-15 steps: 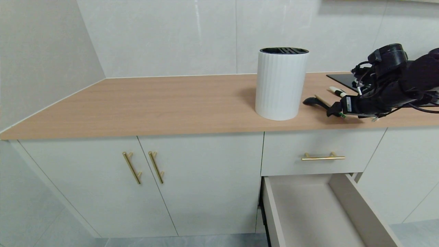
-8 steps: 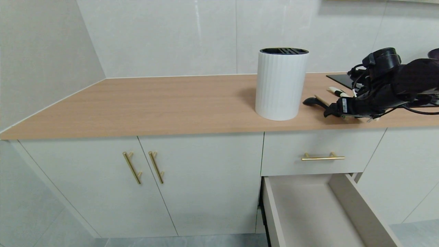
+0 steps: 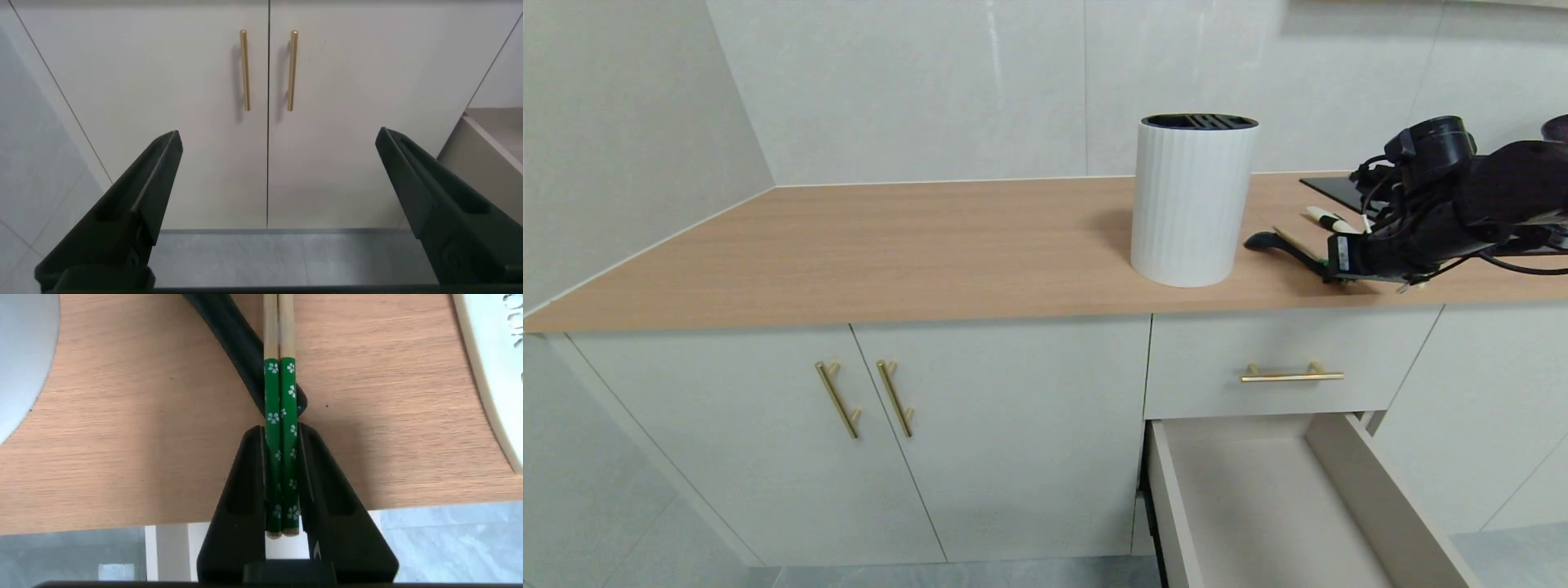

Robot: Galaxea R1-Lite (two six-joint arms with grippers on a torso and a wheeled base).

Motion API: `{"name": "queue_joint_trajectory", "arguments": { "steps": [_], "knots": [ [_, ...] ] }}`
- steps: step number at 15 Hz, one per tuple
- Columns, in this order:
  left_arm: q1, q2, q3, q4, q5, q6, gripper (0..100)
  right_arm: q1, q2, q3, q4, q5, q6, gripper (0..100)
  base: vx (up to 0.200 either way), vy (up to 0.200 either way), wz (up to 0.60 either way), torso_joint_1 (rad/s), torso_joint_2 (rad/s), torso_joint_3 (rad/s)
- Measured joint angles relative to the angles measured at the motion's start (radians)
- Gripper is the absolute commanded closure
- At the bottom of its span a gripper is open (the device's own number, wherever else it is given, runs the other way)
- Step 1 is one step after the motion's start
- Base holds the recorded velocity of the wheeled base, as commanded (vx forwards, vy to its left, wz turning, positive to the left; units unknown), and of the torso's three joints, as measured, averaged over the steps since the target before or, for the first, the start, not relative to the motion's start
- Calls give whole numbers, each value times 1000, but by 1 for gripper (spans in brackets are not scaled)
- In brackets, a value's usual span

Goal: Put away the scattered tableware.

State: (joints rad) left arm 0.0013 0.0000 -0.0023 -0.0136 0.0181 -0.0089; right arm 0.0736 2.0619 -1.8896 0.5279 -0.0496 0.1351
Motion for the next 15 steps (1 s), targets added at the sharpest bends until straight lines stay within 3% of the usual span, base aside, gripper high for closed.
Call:
{"name": "queue_joint_trajectory", "arguments": {
  "steps": [10,15],
  "knots": [
    [0,0,-1,0,0,0,0,-27,-139,46,1,0,44,100,0,0,0,0,0,0],
    [0,0,-1,0,0,0,0,-1,-388,271,-1,28,34,100,0,0,0,0,0,0]
  ]
}}
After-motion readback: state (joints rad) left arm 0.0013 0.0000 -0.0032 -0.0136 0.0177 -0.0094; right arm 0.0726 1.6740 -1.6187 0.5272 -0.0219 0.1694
